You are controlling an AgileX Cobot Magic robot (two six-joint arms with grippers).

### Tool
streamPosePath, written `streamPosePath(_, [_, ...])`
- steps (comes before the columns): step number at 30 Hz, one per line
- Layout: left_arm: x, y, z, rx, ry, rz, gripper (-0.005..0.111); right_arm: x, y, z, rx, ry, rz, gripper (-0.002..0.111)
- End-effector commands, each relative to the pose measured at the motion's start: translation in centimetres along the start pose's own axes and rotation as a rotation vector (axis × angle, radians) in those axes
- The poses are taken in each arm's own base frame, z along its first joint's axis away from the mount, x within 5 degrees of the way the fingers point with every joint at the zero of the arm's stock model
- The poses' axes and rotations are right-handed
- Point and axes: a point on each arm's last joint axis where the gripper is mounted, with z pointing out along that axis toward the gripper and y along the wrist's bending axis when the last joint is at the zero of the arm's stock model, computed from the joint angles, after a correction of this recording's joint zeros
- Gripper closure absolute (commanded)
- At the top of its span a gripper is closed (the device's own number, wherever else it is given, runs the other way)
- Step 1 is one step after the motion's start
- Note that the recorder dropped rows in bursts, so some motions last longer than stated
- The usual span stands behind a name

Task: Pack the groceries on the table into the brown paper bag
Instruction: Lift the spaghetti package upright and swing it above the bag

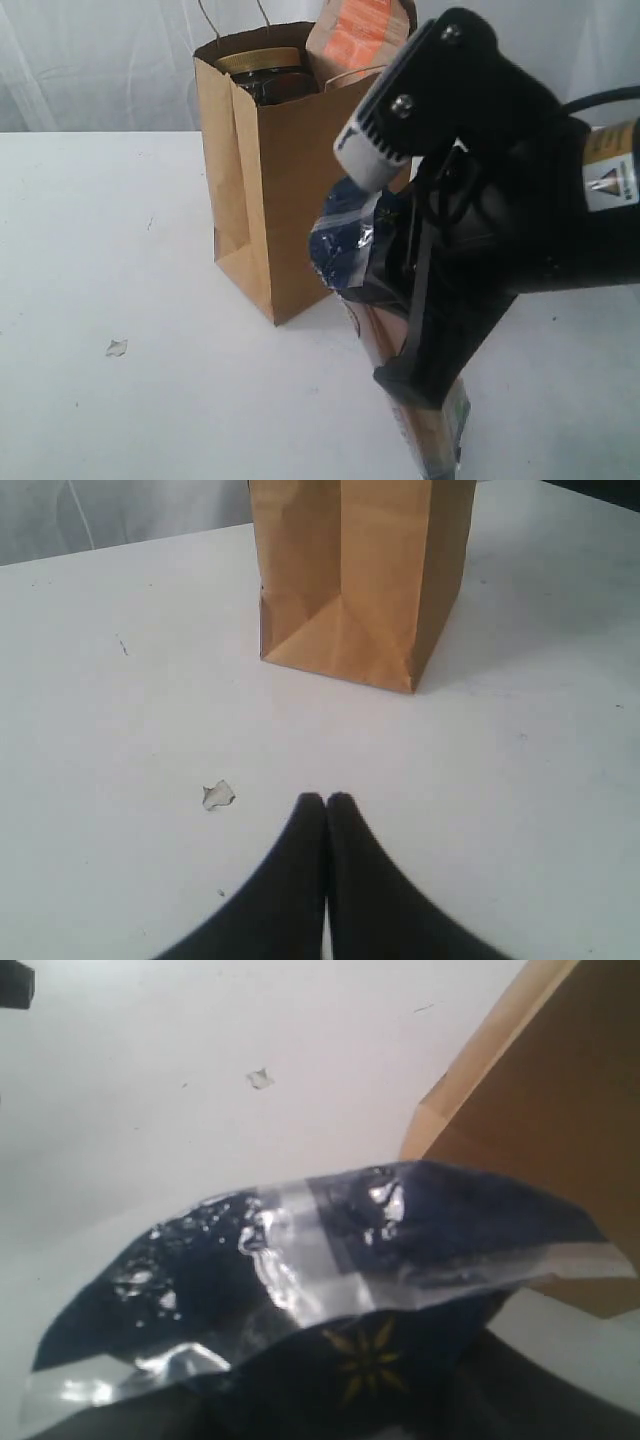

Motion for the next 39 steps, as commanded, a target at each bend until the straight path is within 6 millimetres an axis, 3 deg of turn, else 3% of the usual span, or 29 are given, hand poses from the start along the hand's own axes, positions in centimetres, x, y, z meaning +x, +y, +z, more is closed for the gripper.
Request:
streamPosePath(1, [0.1, 0.0, 0.0, -0.003, -0.002, -0.006, 0.107, -0.7, -1.1, -1.8, 0.082, -0.126, 0.056, 0.108])
streamPosePath(17, [0.1, 0.0, 0.0, -0.003, -0.002, -0.006, 0.107, -1.9, -4.1, -6.9, 0.308, -0.464, 0.274, 0.108])
streamPosePath(29, [0.1, 0.0, 0.0, -0.003, -0.002, -0.006, 0.107, -4.0, -6.6, -12.2, 0.558, -0.675, 0.201, 0.108])
streamPosePath(39, [0.1, 0.0, 0.0, -0.003, -0.002, -0.006, 0.107, -6.1, -7.0, -15.4, 0.671, -0.914, 0.125, 0.108])
